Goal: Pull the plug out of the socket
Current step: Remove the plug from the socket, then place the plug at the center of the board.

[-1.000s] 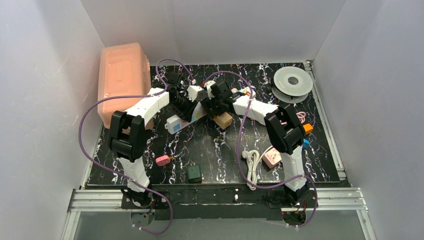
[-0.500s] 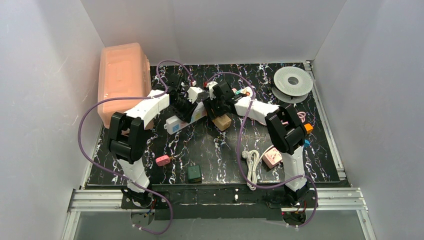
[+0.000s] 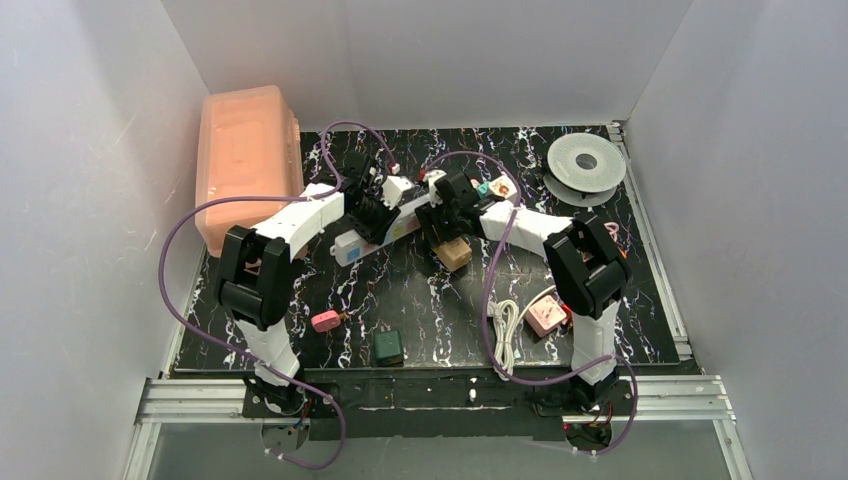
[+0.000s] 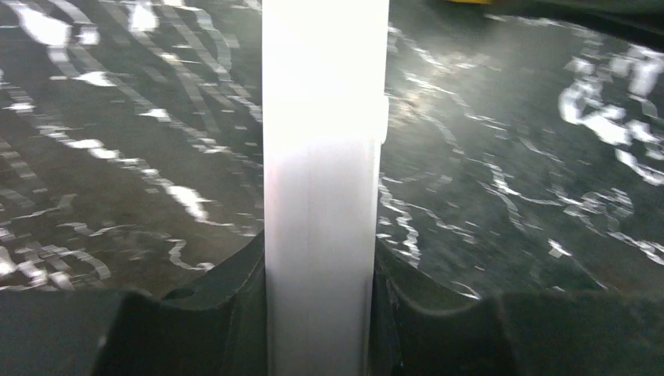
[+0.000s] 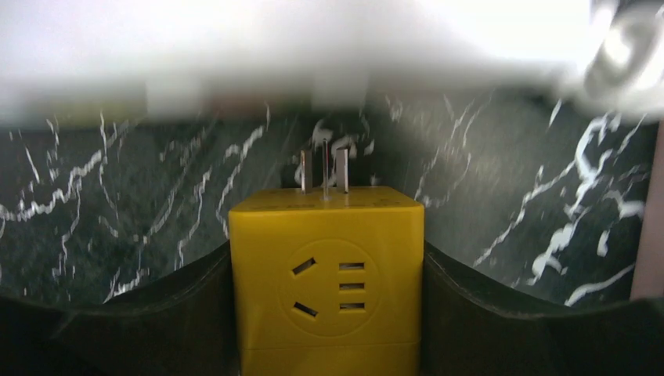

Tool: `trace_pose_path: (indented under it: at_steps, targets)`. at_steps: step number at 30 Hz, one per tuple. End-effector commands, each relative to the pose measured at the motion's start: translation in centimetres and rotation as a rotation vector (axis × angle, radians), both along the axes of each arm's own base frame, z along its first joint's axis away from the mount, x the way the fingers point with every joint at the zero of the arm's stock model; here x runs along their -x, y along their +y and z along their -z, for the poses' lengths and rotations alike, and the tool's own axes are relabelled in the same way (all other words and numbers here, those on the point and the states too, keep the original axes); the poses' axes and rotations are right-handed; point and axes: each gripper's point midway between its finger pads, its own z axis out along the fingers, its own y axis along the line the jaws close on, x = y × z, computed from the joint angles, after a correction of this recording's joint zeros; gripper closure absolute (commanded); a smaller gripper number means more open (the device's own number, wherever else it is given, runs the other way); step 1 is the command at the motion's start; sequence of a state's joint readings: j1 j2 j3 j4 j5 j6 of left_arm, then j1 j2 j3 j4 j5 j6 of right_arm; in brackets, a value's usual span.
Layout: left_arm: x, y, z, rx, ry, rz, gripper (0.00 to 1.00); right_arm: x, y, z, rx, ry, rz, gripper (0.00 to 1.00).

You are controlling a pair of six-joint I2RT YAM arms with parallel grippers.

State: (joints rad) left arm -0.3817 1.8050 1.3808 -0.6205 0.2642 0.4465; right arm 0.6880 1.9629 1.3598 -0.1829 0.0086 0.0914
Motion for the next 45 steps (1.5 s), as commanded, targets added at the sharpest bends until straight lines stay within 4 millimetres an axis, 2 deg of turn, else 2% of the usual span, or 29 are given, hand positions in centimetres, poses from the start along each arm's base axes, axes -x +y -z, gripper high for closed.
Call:
trace_pose_path:
  at_steps: [1,9,14,19,24,27,29,32,34,36,40,41,43,45]
  targets:
    - [-6.3,3.4,-2.3,-0.131,-0.245,-0.163,1.0,2.6,-0.4,-2.8,-0.019,0.01,-0.028,0.99]
    - [-6.5,4.3,-1.4,-0.228,-0.259,-0.183,1.0,4.0,-0.7,-3.3,-0.024,0.021,-0.022,0.99]
    - [-6.2,4.1,-0.8,-0.233,-0.251,-0.172,1.0,4.9,-1.9,-4.2,-0.018,0.015,0.018,0.99]
    - [-7.0,4.4,0.0,-0.261,-0.262,-0.179,1.0,7.5,-2.9,-4.8,-0.059,0.047,0.036,0.99]
    - [-8.2,4.2,0.3,-0.259,-0.3,-0.169,1.0,10.8,-3.2,-3.4,-0.071,0.084,0.028,0.99]
    - [-8.5,3.7,0.0,-0.24,-0.303,-0.161,0.77,12.3,-2.7,-2.6,-0.069,0.093,0.011,0.99]
    - [-8.2,3.5,-0.3,-0.227,-0.298,-0.153,0.56,12.9,-2.1,-2.1,-0.067,0.086,-0.003,0.99]
    - [-7.5,3.3,-1.0,-0.201,-0.303,-0.13,0.22,13.0,-1.0,-1.6,-0.05,0.069,-0.019,0.99]
    - [-6.7,3.1,-1.7,-0.182,-0.297,-0.097,0.08,12.9,-0.2,-1.3,-0.041,0.057,-0.032,0.99]
    - [-5.7,3.1,-2.5,-0.174,-0.275,-0.072,0.02,12.7,0.6,-1.2,-0.037,0.041,-0.045,0.99]
    - [-3.3,2.7,-4.6,-0.121,-0.225,-0.029,0.02,12.9,2.2,-0.7,-0.032,0.014,-0.085,0.99]
    - [-2.7,2.5,-5.3,-0.097,-0.22,-0.016,0.02,13.0,2.5,-0.5,-0.03,0.012,-0.098,0.94]
    - [-1.2,2.1,-6.7,-0.052,-0.205,0.015,0.02,13.6,3.0,0.0,-0.017,0.013,-0.128,0.59]
    - [0.3,1.8,-8.1,-0.018,-0.187,0.042,0.02,14.1,3.2,0.4,0.011,-0.005,-0.15,0.37]
